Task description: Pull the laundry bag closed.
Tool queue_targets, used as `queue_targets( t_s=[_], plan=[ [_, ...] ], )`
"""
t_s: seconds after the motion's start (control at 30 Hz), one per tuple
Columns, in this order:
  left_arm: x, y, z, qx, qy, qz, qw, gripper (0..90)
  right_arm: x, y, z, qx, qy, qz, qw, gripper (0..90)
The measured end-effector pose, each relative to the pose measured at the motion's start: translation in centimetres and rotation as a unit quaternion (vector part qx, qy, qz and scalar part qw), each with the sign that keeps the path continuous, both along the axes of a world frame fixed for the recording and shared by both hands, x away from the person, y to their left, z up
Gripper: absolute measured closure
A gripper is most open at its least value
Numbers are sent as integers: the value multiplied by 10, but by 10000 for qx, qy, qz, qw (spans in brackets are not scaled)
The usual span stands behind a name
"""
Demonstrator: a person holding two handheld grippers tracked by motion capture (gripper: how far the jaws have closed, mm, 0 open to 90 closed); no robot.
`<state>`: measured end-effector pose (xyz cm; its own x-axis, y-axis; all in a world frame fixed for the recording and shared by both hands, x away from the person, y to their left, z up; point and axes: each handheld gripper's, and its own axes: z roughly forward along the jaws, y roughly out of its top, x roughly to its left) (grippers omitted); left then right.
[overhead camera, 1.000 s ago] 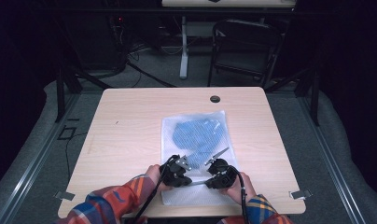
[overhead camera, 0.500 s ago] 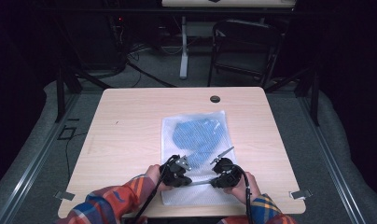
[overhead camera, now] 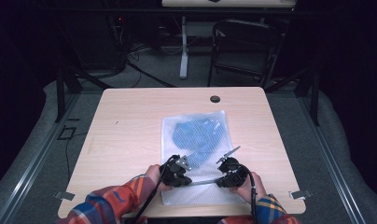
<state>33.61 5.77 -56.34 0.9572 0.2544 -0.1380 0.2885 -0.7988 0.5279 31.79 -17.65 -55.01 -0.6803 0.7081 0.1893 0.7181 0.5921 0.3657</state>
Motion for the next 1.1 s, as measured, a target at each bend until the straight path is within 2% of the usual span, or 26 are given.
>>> queue_targets(
  t_s=[0.2,0.23,0.43,0.47,0.53,0.63,0.67,0.73,0.9,0.93,1.1],
  plan=[
    [0,0,0,-6,2,2,10000,900,-1,-4,0,79,-4,-101,9999,866],
    [0,0,0,-4,1,0,10000,900,-1,-6,1,-9,-5,-50,10000,866],
    [0,0,0,-3,-1,-2,10000,900,-2,-12,1,41,-11,-168,9999,866],
    [0,0,0,-3,0,0,10000,900,-2,-12,2,84,83,-204,9997,866],
    [0,0,0,-2,-1,0,10000,900,-3,-13,2,65,61,-235,9997,866],
    [0,0,0,-5,0,3,10000,900,-3,-16,3,54,48,-226,9997,866],
    [0,0,0,-4,-3,-2,10000,900,-3,-17,4,-23,56,-166,9998,866],
    [0,0,0,-3,-3,-2,10000,900,-4,-16,3,63,70,-264,9996,866],
    [0,0,0,4,-1,-3,10000,900,-3,-18,2,-22,60,-237,9997,866],
    [0,0,0,8,-4,0,10000,900,-3,-17,1,31,53,-249,9997,866],
    [-1,-2,2,111,-62,20,9999,900,-3,-14,-1,-28,58,-223,9997,866]
  ],
)
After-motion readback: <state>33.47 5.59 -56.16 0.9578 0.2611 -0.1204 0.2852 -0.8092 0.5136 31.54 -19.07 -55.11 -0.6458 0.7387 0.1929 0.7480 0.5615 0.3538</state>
